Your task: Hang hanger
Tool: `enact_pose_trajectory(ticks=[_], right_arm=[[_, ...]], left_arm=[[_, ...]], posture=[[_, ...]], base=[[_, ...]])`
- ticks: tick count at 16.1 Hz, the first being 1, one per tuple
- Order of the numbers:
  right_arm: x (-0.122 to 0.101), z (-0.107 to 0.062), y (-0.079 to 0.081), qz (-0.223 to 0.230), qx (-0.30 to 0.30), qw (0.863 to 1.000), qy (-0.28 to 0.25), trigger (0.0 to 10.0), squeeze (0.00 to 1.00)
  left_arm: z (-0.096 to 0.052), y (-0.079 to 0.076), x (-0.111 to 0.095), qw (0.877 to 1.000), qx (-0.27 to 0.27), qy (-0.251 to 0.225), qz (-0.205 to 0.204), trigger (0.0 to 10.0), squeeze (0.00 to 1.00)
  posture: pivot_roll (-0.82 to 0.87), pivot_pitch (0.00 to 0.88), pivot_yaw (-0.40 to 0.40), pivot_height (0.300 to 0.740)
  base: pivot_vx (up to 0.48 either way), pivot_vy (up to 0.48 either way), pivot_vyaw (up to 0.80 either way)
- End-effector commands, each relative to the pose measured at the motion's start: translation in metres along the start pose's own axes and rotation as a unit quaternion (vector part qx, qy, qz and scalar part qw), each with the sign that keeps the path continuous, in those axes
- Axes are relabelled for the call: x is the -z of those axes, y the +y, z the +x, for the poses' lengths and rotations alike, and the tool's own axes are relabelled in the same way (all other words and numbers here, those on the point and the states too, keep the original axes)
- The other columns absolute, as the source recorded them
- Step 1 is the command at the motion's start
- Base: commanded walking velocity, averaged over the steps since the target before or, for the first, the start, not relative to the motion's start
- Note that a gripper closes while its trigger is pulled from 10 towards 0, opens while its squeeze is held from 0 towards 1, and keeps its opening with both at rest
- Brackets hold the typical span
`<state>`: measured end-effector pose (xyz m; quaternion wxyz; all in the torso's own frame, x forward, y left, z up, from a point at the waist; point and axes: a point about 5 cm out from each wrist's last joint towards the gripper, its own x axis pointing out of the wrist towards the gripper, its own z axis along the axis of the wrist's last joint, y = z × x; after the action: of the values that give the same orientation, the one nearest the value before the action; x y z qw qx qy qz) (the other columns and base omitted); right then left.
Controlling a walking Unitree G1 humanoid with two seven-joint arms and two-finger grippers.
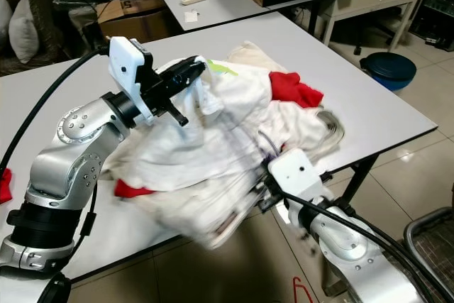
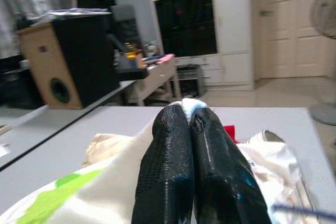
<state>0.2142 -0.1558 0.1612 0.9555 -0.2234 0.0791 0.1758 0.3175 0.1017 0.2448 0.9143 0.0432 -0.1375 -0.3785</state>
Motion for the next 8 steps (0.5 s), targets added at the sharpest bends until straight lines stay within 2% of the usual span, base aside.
enact_pose_trajectory(ticks=[1,3,6,7,8], right_arm=[[-0.008,-0.001,-0.009,-0.016,0.042,0.999,-0.022,10.0,0.0],[-0.018,-0.008,-0.012,-0.009,0.071,0.996,-0.054,10.0,0.0],[-0.02,-0.014,-0.009,-0.012,0.061,0.997,-0.055,10.0,0.0],[-0.019,-0.016,-0.008,-0.002,0.06,0.997,-0.055,10.0,0.0],[-0.02,-0.017,-0.005,0.04,0.056,0.996,-0.057,10.0,0.0]], left_arm=[[-0.005,0.009,-0.001,1.0,-0.025,0.002,0.014,0.0,0.0],[-0.009,0.018,0.002,0.999,-0.044,0.014,0.025,0.0,0.0],[-0.015,0.022,0.004,0.998,-0.037,0.024,0.042,0.0,0.0],[-0.016,0.021,0.004,0.999,-0.033,0.02,0.039,0.0,0.0],[-0.015,0.019,0.003,0.999,-0.026,0.014,0.046,0.0,0.0]], posture=[[-0.03,0.048,0.116,0.74],[-0.03,0.047,0.12,0.74],[-0.05,0.04,0.125,0.74],[-0.05,0.037,0.124,0.74],[-0.06,0.033,0.122,0.74]], base=[[0.0,0.0,0.0],[0.0,0.0,0.0],[0.0,0.0,0.0],[0.0,0.0,0.0],[0.0,0.0,0.0]])
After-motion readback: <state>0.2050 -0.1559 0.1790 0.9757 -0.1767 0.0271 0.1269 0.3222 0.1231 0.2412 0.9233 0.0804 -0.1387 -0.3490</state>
